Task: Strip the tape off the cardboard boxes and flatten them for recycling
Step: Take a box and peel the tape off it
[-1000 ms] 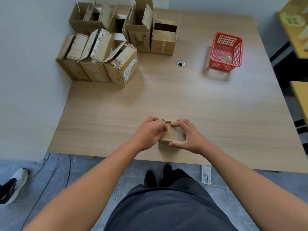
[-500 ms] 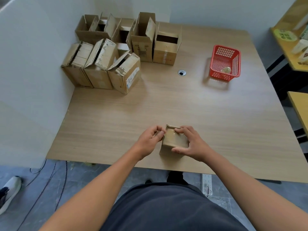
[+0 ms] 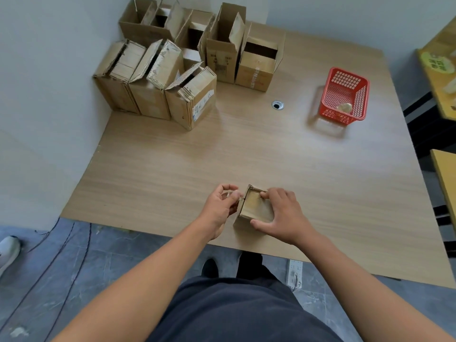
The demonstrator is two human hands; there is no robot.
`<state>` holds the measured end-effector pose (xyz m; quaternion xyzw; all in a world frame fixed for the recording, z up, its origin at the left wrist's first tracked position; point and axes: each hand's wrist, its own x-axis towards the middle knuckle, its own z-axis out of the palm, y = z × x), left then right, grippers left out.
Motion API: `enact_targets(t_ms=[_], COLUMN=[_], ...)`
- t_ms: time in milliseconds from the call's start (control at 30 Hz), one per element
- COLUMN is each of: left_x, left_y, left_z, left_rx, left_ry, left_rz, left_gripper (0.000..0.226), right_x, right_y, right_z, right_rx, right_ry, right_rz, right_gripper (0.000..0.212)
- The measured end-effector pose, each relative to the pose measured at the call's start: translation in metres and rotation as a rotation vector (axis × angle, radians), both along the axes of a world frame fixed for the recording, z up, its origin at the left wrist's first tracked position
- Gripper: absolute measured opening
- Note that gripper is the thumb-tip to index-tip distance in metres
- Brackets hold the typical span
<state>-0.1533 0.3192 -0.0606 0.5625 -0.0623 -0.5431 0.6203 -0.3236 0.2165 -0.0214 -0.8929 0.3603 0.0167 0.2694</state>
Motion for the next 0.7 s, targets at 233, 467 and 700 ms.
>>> enact_targets(t_ms=[233, 467, 700], left_x=[-0.004, -0.011, 0.0], left_y=[0.0, 0.009, 0.018], left_z=[-0.005, -0.006, -0.005], left_rx=[-0.005, 0.027, -0.095], left_ry=[-0.137, 0.244, 0.137], left_rz=[-0.049, -0.04, -0.171], left_gripper=[0.015, 0.008, 0.019], right_x=[0.01, 0.02, 0.019], right_y=[0.015, 0.025, 0.021], right_z=[0.006, 0.0, -0.003], right_rx=[-0.024, -0.147, -0.034], right_ry=[0.071, 0.135, 0.066], right_rz=[-0.058, -0.134, -0.146], right_gripper=[0.084, 0.091, 0.084])
